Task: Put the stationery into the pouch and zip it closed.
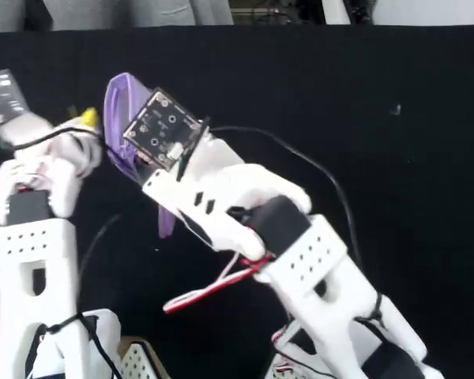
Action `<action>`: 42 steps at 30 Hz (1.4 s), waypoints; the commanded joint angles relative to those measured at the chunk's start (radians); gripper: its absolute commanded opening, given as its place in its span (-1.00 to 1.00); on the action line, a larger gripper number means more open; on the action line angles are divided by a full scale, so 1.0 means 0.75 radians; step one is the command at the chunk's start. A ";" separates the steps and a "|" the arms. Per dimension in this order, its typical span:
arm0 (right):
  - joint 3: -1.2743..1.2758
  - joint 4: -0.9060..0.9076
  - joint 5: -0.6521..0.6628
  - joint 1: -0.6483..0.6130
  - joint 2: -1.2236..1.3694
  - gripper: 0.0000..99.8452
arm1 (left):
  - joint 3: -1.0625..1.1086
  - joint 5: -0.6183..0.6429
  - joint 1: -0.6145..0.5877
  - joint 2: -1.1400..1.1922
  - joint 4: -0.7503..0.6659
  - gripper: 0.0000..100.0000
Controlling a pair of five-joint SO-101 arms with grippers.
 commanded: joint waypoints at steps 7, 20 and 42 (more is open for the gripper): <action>-0.058 -0.133 0.004 -0.002 0.111 -0.98 | -0.238 0.010 -0.349 -0.023 0.403 -0.59; -0.062 -0.291 0.004 0.061 0.240 -0.98 | -0.318 -0.051 -0.056 -0.059 0.802 -0.59; -0.058 -0.307 0.004 0.174 0.230 -0.98 | 0.543 -0.049 0.332 -1.352 0.356 -0.59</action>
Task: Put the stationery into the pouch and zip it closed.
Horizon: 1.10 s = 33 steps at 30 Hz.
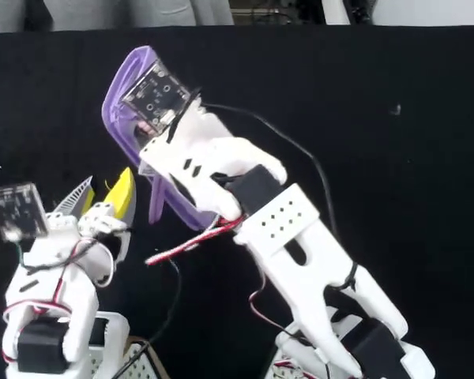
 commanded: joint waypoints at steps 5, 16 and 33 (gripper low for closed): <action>-0.060 0.008 0.004 0.039 -0.032 -0.98 | 0.191 0.102 0.009 -0.076 -0.307 -0.59; 0.017 -0.002 0.004 0.039 -0.169 -0.98 | 0.167 0.215 0.099 -0.080 -0.454 -0.59; 0.058 0.000 0.004 0.039 -0.171 -0.98 | 0.367 0.211 0.054 -0.070 -0.800 -0.52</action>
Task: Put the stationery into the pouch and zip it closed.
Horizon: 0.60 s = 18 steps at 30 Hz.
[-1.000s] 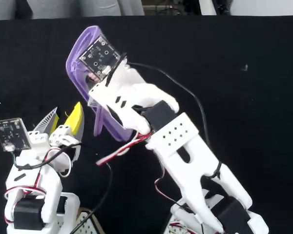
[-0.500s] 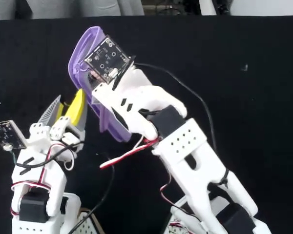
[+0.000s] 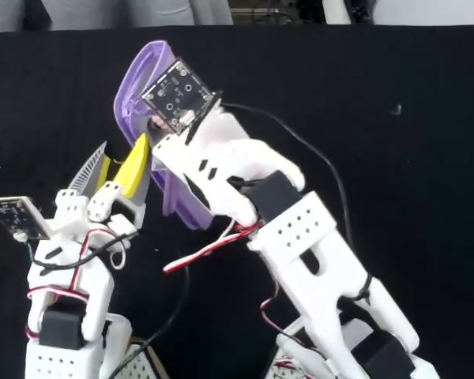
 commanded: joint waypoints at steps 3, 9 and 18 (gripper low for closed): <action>-0.001 -0.004 0.004 0.012 -0.052 -0.98 | 0.001 0.012 -0.058 0.000 -0.074 -0.51; 0.001 -0.002 0.004 0.012 -0.054 -0.98 | -0.001 -0.080 -0.050 0.002 -0.078 -0.51; 0.001 0.004 0.004 0.012 -0.054 -0.98 | -0.001 -0.108 -0.050 0.027 -0.080 -0.51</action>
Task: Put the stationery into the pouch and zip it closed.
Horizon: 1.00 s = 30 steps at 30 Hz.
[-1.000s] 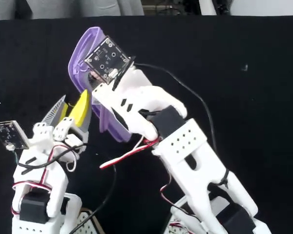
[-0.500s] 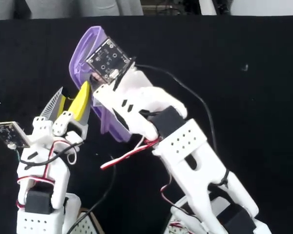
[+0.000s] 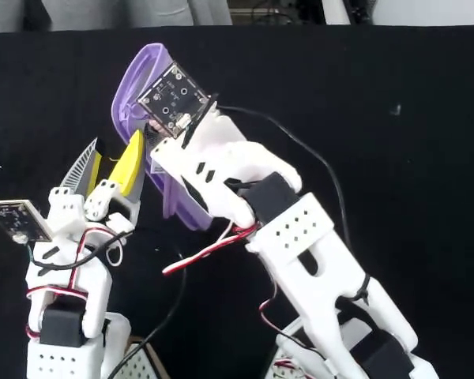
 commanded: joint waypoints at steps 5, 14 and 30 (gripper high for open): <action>-0.003 0.004 0.002 0.018 -0.054 -0.98 | -0.040 -0.012 -0.003 0.229 -0.162 -0.52; -0.001 0.006 0.002 0.018 -0.054 -0.98 | -0.218 -0.010 -0.001 0.454 -0.178 -0.52; 0.011 0.002 0.010 0.025 -0.054 -0.98 | -0.189 -0.023 0.071 0.507 -0.307 -0.72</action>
